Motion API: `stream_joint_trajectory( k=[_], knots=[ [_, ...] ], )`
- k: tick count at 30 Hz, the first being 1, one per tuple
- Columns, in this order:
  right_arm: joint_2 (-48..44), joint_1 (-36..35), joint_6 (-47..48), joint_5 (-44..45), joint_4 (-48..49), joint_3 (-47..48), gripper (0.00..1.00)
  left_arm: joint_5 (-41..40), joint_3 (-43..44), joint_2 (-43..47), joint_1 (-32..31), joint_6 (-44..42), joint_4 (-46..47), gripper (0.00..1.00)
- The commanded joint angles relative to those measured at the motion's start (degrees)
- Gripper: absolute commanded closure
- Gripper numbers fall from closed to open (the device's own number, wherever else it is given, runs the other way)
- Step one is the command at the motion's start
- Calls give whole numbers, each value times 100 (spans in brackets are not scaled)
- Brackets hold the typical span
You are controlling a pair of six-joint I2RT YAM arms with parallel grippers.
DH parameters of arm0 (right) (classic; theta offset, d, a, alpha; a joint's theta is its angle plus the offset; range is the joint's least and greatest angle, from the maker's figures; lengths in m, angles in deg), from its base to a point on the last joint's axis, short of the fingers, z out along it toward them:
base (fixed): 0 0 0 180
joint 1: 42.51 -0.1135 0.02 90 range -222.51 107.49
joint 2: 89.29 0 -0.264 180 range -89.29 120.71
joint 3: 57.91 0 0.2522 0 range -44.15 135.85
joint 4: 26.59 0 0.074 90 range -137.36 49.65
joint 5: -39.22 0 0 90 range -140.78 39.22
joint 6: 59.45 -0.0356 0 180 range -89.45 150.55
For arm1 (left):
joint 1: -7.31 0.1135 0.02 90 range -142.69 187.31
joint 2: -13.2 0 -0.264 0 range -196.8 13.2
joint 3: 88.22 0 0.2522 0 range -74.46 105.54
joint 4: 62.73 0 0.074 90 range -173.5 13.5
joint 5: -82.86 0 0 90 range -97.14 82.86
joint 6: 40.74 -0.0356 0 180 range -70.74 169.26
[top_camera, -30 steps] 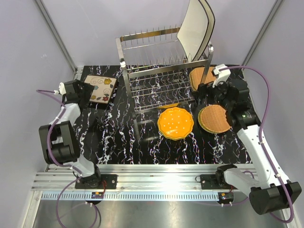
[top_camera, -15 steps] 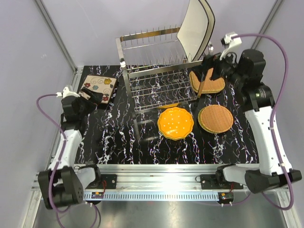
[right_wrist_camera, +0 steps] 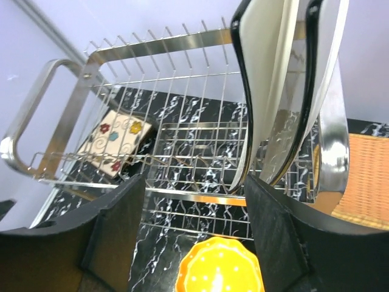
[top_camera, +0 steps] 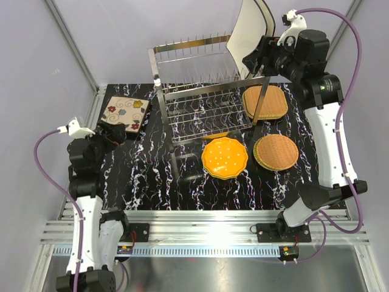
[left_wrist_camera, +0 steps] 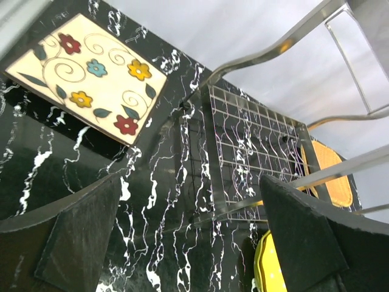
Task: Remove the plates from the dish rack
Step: Grab a plate with the right arm
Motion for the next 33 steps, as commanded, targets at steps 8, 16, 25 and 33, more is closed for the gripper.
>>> stream_joint_trajectory(
  k=[8,16,25,33],
  knots=[
    [-1,-678,645,1985,725,-169,29,-529,96,433,-11,56,-550,1],
    [122,-696,839,2443,954,-169,29,-565,123,600,-11,91,-674,1],
    [377,-774,786,3056,1288,-204,25,-512,228,609,-11,170,-753,1],
    [518,-968,1102,4078,2333,-669,26,-477,228,626,-11,267,-753,1]
  ],
)
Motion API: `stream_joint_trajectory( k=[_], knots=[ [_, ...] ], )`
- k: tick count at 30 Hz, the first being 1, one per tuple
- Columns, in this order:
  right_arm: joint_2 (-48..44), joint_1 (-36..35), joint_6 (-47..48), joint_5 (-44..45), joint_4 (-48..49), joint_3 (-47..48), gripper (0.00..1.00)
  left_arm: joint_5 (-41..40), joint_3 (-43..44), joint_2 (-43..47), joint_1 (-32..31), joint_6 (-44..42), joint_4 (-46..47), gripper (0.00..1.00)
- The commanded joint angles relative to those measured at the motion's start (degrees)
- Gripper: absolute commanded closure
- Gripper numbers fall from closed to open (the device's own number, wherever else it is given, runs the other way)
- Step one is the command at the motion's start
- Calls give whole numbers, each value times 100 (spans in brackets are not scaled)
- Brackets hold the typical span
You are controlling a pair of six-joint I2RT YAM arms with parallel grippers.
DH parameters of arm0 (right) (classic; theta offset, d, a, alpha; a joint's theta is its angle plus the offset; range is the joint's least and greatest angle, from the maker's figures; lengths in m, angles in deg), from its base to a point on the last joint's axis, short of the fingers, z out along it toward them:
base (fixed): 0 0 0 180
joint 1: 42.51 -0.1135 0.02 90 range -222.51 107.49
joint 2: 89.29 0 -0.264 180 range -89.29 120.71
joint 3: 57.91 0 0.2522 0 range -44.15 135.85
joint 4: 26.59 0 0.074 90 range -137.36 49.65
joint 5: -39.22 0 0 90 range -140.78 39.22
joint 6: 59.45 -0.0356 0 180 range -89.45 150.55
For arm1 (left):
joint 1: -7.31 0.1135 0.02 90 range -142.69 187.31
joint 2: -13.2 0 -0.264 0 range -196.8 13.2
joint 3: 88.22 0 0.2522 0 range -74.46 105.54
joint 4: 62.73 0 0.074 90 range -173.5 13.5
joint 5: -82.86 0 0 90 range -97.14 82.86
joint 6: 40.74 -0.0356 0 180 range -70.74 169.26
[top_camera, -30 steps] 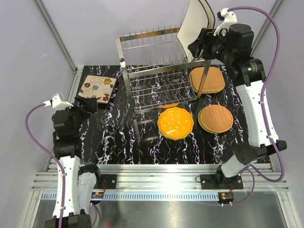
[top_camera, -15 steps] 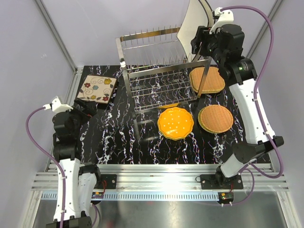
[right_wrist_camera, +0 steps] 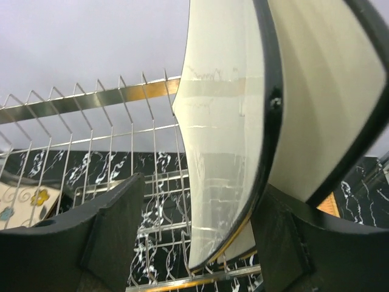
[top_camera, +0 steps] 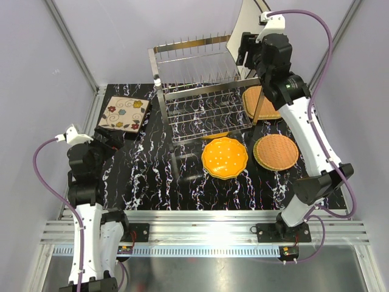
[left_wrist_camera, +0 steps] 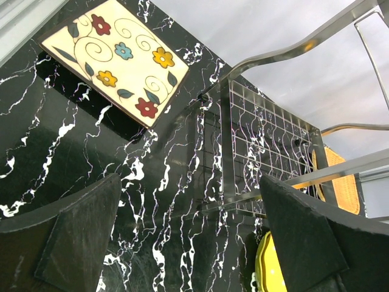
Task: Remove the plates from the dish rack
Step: Grab a plate with the right arm
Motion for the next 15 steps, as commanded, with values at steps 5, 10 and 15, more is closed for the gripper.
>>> stream_joint_trajectory(
  k=[5,10,15],
  knots=[
    [102,15,457,933,1398,-448,32,-13,252,78,-11,51,148,1],
    [120,15,801,1039,2049,-887,39,-22,252,87,-11,59,130,1],
    [59,15,977,1004,2806,-1344,49,-14,270,87,-11,59,121,1]
  ],
)
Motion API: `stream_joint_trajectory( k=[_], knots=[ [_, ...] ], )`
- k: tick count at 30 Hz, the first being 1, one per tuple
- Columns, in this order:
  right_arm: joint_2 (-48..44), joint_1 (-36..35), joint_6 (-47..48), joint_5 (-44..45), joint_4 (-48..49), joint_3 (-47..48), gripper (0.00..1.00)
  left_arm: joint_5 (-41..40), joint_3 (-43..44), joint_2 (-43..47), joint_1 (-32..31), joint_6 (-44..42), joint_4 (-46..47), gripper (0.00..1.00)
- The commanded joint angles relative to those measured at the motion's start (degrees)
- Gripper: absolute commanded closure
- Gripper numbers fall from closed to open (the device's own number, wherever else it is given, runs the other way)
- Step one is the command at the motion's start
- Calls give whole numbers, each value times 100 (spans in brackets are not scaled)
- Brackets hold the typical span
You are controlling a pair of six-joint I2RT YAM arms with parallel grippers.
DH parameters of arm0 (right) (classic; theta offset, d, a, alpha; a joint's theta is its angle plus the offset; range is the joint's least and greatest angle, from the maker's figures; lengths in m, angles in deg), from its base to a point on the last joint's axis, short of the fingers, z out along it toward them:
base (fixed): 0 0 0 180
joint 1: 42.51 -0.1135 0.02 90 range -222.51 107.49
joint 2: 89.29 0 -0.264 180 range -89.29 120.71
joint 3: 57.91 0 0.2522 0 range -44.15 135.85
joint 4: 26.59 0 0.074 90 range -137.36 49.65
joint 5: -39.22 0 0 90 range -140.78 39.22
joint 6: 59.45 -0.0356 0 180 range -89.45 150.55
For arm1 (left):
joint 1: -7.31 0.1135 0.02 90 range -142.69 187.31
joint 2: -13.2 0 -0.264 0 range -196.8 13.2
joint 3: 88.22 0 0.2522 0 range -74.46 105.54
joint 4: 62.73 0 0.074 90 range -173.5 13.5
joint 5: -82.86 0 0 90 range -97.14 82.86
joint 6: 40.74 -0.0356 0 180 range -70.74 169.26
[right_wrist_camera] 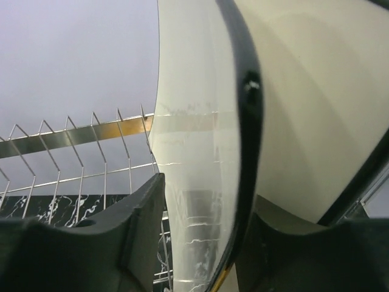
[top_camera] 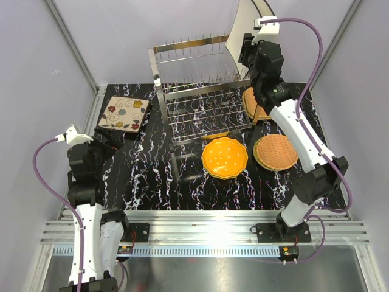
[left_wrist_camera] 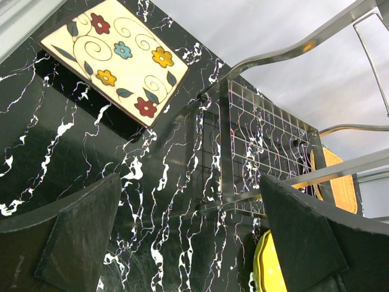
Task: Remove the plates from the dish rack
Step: Grab a plate with the right arm
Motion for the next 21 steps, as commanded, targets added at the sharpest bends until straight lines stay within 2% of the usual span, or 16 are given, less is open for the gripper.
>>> stream_joint_trajectory(
  k=[1,6,7,9,10,14,16,21],
  knots=[
    [28,94,293,341,682,-208,51,-13,276,71,-11,16,115,1],
    [-50,138,293,219,1050,-427,65,-5,311,89,-11,16,88,1],
    [-86,147,284,175,1103,-445,72,-13,329,89,-11,24,71,1],
    [-156,199,188,78,1200,-463,78,-5,338,106,-11,33,79,1],
    [-191,208,161,43,1235,-472,85,4,355,98,-11,42,88,1],
    [-323,235,152,-63,1586,-515,97,48,417,98,-20,68,88,1],
    [-376,235,152,-142,1710,-525,100,101,452,106,-11,95,106,1],
    [-490,235,47,-352,2009,-402,100,171,522,98,-11,139,123,1]
  ],
)
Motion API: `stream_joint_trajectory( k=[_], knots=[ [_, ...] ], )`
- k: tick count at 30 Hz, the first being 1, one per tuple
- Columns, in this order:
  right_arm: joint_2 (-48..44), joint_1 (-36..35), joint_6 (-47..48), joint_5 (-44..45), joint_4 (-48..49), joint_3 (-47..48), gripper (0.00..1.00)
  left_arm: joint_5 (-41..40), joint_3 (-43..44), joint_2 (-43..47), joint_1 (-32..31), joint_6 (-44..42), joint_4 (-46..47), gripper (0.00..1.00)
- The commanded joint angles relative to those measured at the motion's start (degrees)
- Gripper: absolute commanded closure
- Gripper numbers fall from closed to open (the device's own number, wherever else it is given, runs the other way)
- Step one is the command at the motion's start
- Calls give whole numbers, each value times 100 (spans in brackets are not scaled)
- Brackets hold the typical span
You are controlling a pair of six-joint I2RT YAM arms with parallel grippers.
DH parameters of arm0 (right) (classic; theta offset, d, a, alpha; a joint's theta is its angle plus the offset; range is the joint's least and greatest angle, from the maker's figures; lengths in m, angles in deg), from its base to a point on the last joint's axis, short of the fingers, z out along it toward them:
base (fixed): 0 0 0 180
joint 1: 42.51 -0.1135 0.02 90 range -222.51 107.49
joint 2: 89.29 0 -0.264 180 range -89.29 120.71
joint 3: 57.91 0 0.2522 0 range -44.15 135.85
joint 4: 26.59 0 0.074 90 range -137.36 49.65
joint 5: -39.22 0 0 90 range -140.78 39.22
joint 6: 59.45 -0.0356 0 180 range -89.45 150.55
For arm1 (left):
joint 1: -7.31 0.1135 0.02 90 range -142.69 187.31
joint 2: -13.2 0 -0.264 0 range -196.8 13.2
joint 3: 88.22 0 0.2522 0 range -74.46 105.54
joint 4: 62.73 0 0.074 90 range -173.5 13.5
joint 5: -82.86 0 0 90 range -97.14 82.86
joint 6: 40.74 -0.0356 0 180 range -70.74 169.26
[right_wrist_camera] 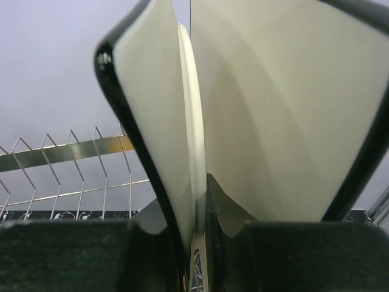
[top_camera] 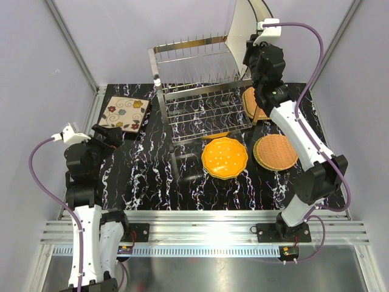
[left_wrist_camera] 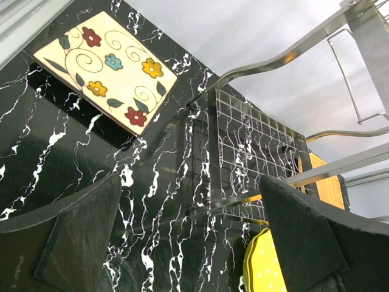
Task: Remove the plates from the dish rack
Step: Grab a plate with the right arm
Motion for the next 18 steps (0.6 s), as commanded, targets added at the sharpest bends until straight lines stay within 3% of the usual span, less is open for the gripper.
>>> stream_joint_trajectory(
  k=[1,18],
  knots=[
    [-449,84,-58,-64,999,173,100,138,313,60,-11,73,167,1],
    [-581,84,127,-504,1703,727,100,446,374,78,-11,214,439,1]
  ],
)
